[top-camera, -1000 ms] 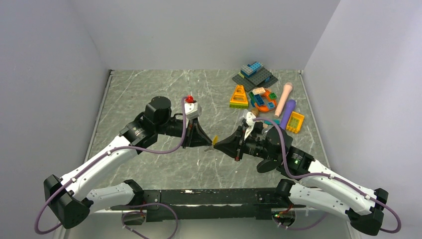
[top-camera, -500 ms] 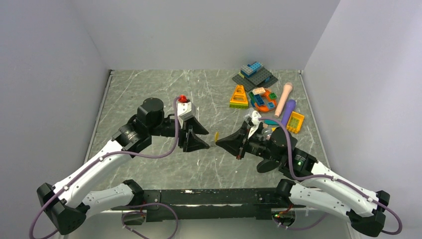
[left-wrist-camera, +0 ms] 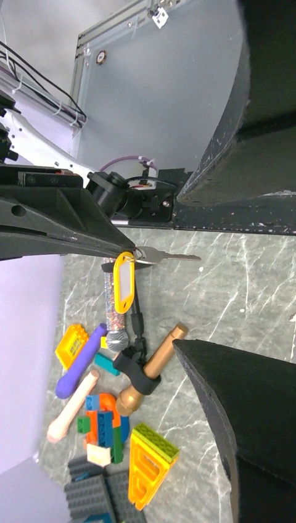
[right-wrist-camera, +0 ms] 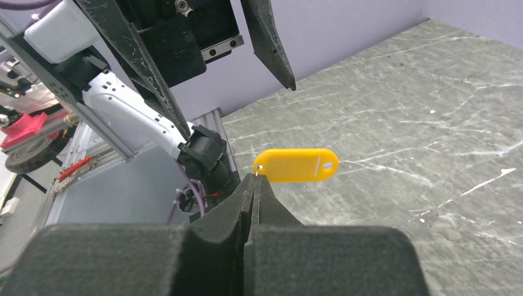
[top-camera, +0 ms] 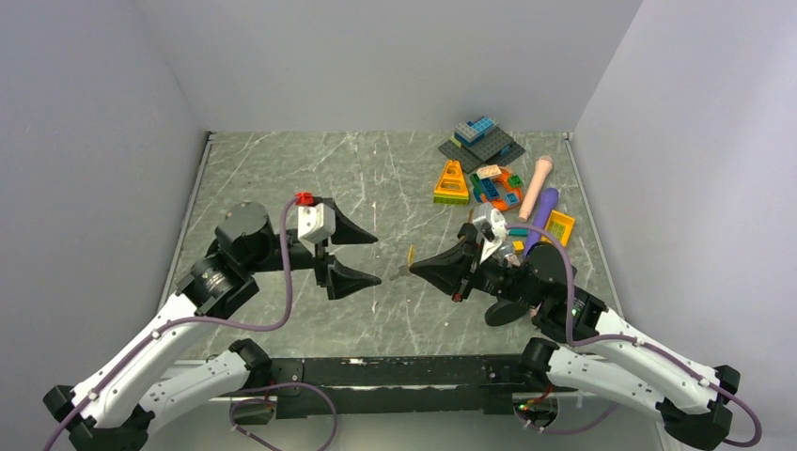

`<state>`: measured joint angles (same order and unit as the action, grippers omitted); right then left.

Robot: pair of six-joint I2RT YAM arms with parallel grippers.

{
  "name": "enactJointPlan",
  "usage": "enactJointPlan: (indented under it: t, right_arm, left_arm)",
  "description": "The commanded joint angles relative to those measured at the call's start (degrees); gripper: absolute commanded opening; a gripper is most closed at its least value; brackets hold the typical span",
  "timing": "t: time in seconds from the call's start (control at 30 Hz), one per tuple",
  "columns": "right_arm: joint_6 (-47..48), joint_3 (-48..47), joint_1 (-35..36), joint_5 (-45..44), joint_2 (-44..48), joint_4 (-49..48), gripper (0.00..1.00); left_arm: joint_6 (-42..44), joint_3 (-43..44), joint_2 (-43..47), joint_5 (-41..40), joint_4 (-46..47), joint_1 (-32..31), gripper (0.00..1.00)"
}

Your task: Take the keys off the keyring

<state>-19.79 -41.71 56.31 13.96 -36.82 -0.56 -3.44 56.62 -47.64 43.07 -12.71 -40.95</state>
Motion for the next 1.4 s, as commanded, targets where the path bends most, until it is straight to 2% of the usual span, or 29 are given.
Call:
enactJointPlan:
  t: [0.0,0.27,0.43,0.83,1.37]
  right_arm:
    - [-0.84,-1.97,0.3,2.42,0.09,-5.59,0.0]
    - [-1.12,-3.0,0.37,5.22,-2.12,-9.49,0.0]
    - [-1.09,-3.56,0.42,6.26,-3.04,-10.35,0.0]
    - [-1.3,-3.11,0.4,7.17,-3.83,-12.73,0.0]
    - [-1.52,-2.65,0.46,7.38,-5.45,-13.5,0.0]
  left_arm:
    - [1.84,-1.51,2.43,-2.41,4.39,0.2,0.84]
    - [0.8,-1.42,0.61,4.07,5.66,0.24,0.85]
    - [1.07,-0.98,-0.28,4.92,4.99,0.11,0.82]
    - [1.41,0.41,-4.05,9.23,3.39,-0.97,0.68]
    - [0.74,0.9,-5.1,8.38,2.96,-1.24,0.29]
